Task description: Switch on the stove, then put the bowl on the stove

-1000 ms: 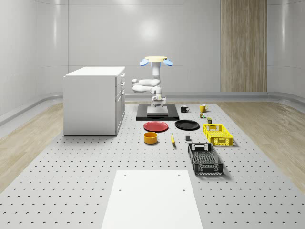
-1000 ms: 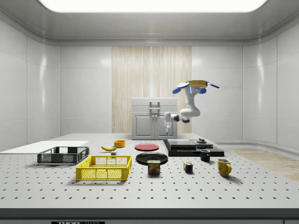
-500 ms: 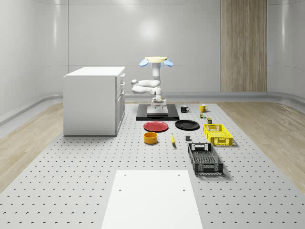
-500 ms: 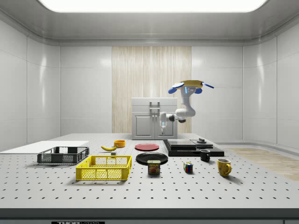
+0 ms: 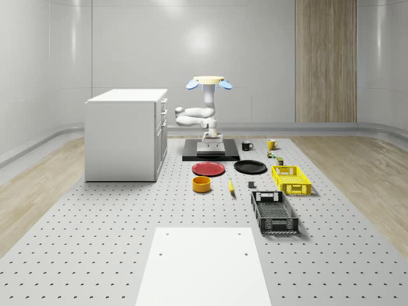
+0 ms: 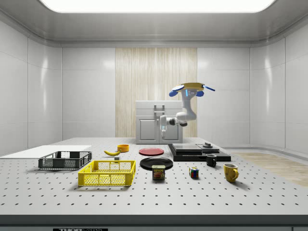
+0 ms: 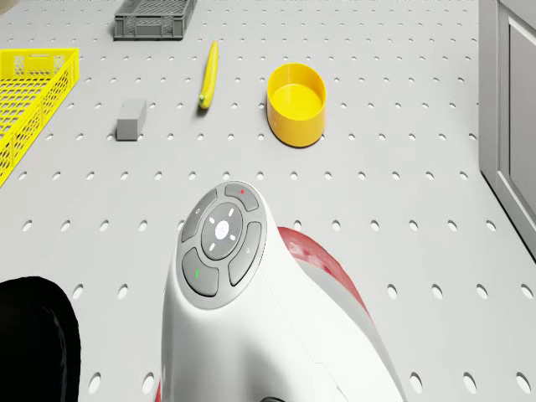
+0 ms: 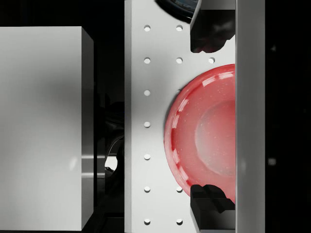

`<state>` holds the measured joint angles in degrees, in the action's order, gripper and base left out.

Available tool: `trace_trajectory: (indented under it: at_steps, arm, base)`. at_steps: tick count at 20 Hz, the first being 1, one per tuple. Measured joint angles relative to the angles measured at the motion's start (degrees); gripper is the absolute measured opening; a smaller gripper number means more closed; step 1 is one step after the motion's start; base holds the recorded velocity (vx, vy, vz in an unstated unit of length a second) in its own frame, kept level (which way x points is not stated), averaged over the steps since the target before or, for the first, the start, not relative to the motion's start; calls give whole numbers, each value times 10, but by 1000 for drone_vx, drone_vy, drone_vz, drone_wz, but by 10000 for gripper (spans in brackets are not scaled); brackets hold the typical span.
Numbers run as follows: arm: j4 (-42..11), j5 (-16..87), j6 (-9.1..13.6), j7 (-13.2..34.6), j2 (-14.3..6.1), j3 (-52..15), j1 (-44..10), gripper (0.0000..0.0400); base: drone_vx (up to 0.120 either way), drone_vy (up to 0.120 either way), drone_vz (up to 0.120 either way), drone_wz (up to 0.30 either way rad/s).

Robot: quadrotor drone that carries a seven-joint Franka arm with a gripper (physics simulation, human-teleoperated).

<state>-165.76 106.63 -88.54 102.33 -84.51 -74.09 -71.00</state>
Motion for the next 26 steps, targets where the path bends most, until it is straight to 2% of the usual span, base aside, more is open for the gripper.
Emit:
trace_trajectory:
  at_steps: [26]
  arm:
    - [0,-4,-8,2,-8,-2,-3,400]
  base:
    - [120,0,0,0]
